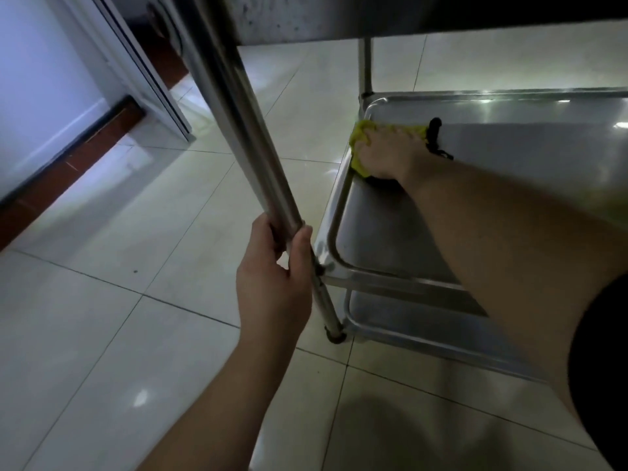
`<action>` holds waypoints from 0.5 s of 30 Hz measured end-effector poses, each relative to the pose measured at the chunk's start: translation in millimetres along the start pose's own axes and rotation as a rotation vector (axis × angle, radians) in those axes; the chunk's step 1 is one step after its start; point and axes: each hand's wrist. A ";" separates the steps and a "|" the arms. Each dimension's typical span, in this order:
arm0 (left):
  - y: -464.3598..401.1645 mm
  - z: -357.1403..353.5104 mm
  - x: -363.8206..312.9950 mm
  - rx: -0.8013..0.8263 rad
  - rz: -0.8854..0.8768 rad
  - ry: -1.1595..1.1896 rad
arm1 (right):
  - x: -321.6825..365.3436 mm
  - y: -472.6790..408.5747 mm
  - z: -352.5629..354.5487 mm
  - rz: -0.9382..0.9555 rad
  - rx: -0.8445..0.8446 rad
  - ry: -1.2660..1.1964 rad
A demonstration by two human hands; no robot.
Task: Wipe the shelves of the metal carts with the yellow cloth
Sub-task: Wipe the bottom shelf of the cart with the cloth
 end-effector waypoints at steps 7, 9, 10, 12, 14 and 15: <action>0.6 -0.5 2.9 -0.012 0.003 -0.006 | 8.1 79.0 -13.3 0.204 0.109 0.011; 0.5 -2.5 1.8 -0.027 0.027 0.008 | 11.0 124.8 -21.3 0.231 0.149 0.004; 1.3 -3.3 1.3 -0.028 0.042 0.015 | 11.2 146.7 -26.0 0.255 0.149 0.001; 1.5 -4.7 0.2 -0.030 0.044 0.000 | 6.9 173.3 -31.2 0.294 0.135 0.000; 1.2 -5.0 -0.3 -0.026 0.031 -0.027 | -2.4 168.8 -27.9 0.283 0.141 -0.017; 1.3 -5.3 0.0 -0.024 0.034 -0.034 | -8.9 160.1 -24.5 0.262 0.134 -0.016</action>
Point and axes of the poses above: each hand's wrist, its own y-axis away from the middle knuckle, its own z-axis out of the back of the hand, x = y × z, and after that the axes turned 10 degrees about -z, right-handed
